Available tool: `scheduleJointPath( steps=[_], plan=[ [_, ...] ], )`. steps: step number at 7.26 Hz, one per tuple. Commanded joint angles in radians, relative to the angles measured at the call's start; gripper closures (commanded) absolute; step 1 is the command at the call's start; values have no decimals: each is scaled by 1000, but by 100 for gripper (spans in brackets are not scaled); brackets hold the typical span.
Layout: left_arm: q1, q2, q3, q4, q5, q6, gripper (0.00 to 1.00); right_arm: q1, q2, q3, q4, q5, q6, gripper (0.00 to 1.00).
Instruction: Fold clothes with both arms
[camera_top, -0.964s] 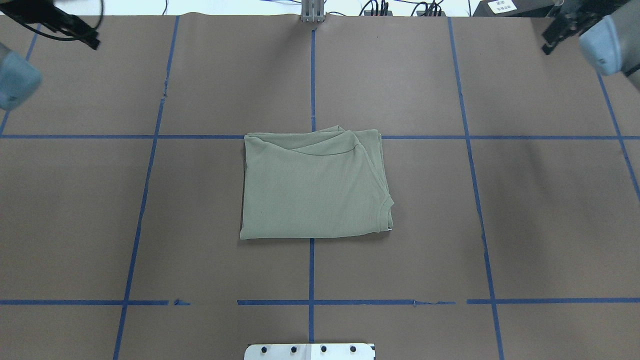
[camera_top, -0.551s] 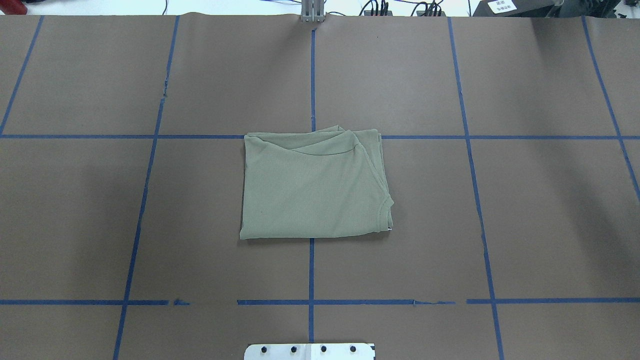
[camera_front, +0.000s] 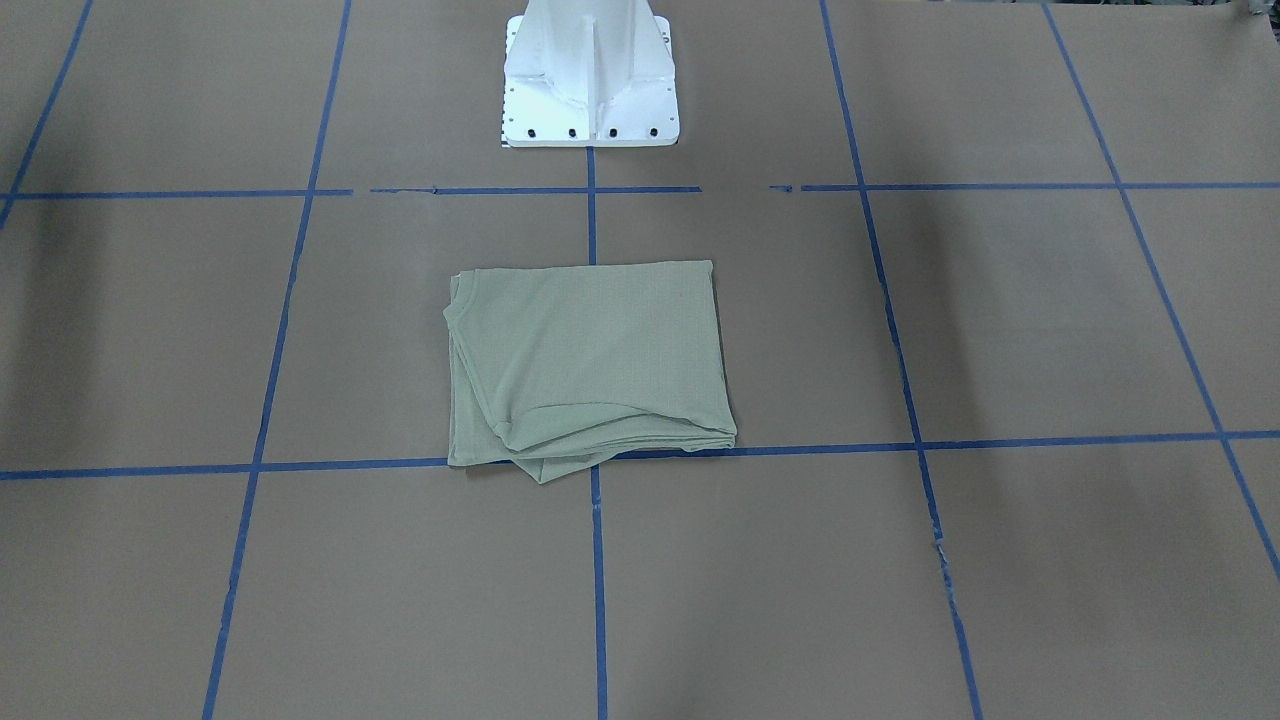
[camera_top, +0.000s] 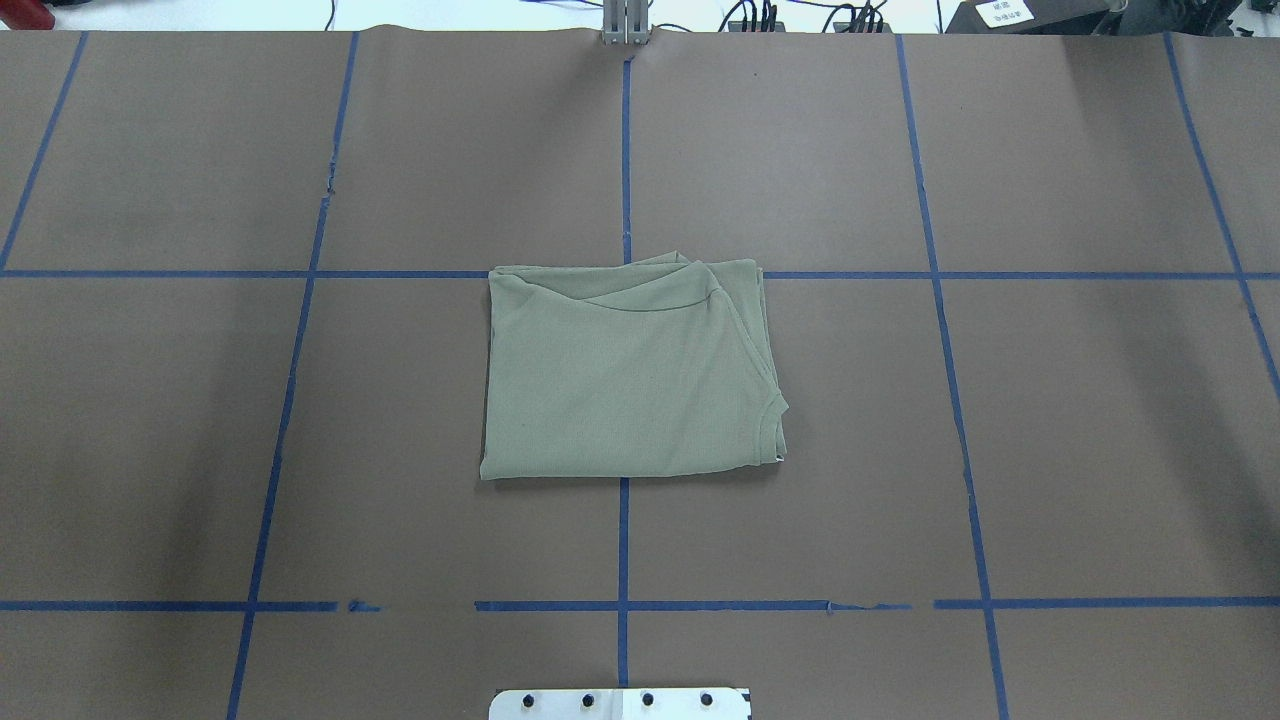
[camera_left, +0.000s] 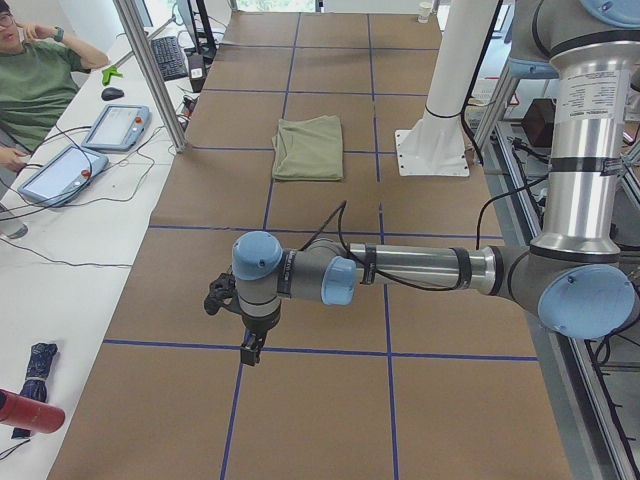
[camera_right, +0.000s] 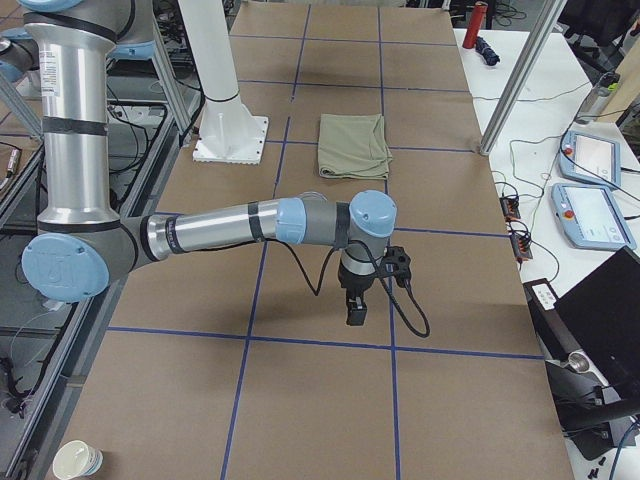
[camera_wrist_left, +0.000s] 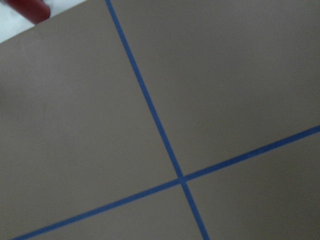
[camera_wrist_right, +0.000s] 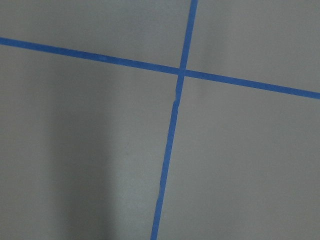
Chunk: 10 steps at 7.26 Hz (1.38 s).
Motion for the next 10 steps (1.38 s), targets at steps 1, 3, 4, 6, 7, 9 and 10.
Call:
scheduleJointPath(
  steps=[1,3,4,6,7,9,10],
  plan=[
    [-4,7,-10,54,-60,0,0,-1,-27,2,75,3,68,0],
    [-2,6,-5,68,-55,-1,0,-2,-26,2,77,5,68,0],
    [-2,13,-8,68,-57,-1,0,-2,-27,2,77,6,68,0],
    [-4,22,-63,65,-49,3,0,-4,-26,2,79,16,68,0],
    [-2,30,-75,62,-43,3,0,-4,-26,4,79,16,66,0],
    [-2,32,-79,63,-43,3,0,-4,-26,4,79,16,66,0],
    [-2,32,-80,63,-43,3,0,-4,-26,4,79,17,66,0]
  ],
)
